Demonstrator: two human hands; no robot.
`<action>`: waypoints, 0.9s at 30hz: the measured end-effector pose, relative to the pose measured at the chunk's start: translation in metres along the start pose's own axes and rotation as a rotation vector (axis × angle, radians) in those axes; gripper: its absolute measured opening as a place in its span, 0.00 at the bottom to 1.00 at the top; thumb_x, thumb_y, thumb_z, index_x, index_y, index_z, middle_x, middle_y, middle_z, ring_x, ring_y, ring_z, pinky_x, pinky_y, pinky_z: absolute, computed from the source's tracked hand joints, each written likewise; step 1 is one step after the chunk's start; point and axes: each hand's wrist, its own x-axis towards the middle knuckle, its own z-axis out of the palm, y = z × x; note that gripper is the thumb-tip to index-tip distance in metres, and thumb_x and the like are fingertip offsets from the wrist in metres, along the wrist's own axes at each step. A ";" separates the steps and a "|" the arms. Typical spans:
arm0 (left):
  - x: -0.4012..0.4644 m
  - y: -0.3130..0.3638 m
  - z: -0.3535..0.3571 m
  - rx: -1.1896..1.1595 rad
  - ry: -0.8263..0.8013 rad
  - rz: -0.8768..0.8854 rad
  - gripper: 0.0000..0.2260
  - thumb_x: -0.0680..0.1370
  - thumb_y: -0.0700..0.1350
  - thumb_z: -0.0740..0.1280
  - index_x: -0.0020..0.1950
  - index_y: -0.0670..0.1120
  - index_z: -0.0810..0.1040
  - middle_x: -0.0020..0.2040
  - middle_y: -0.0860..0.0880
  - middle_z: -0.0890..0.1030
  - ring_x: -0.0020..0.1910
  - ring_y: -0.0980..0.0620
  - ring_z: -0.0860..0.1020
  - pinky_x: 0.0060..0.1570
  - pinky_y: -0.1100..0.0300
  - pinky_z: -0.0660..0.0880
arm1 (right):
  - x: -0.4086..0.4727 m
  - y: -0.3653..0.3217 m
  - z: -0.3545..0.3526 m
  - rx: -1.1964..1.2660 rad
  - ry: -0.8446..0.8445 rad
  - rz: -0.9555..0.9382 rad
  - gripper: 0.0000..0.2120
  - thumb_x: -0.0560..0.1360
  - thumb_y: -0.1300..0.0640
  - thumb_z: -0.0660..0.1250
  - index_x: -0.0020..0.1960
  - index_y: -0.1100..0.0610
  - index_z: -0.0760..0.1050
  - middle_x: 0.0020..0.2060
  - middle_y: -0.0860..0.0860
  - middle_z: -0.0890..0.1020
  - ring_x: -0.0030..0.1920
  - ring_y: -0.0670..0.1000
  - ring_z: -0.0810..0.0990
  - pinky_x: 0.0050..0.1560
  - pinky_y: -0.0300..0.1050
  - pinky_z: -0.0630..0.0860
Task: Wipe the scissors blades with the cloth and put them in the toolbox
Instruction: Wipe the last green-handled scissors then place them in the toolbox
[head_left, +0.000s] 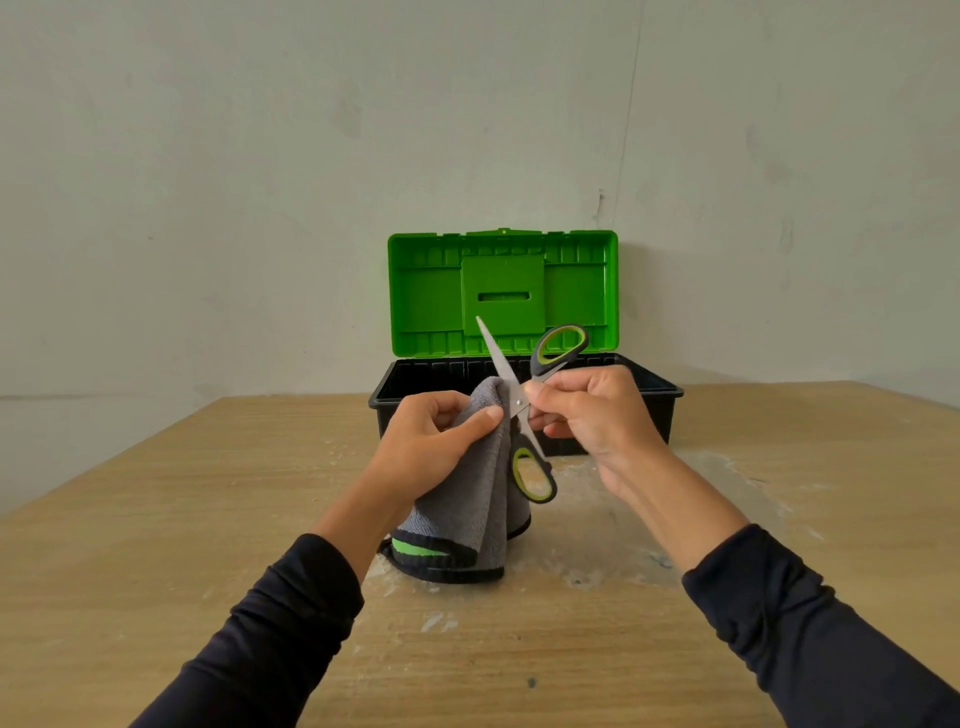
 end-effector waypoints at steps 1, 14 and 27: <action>0.001 0.000 0.002 0.010 0.009 0.020 0.08 0.73 0.51 0.69 0.39 0.48 0.81 0.39 0.43 0.83 0.37 0.51 0.80 0.39 0.59 0.74 | -0.001 0.002 0.004 0.002 -0.010 0.006 0.08 0.72 0.63 0.70 0.34 0.58 0.81 0.25 0.50 0.80 0.26 0.42 0.80 0.28 0.32 0.73; 0.003 0.001 -0.006 -0.065 -0.073 -0.052 0.06 0.70 0.47 0.72 0.43 0.46 0.83 0.39 0.48 0.84 0.39 0.51 0.81 0.41 0.60 0.77 | 0.004 -0.002 -0.003 0.111 0.061 0.084 0.07 0.72 0.62 0.71 0.35 0.59 0.81 0.27 0.51 0.80 0.26 0.44 0.79 0.28 0.31 0.73; 0.008 -0.002 -0.019 -0.086 0.066 -0.154 0.09 0.70 0.48 0.73 0.44 0.44 0.83 0.39 0.48 0.83 0.41 0.50 0.80 0.40 0.60 0.74 | 0.015 0.002 -0.023 0.139 0.136 0.087 0.08 0.74 0.62 0.69 0.36 0.56 0.80 0.29 0.52 0.82 0.30 0.46 0.80 0.30 0.33 0.76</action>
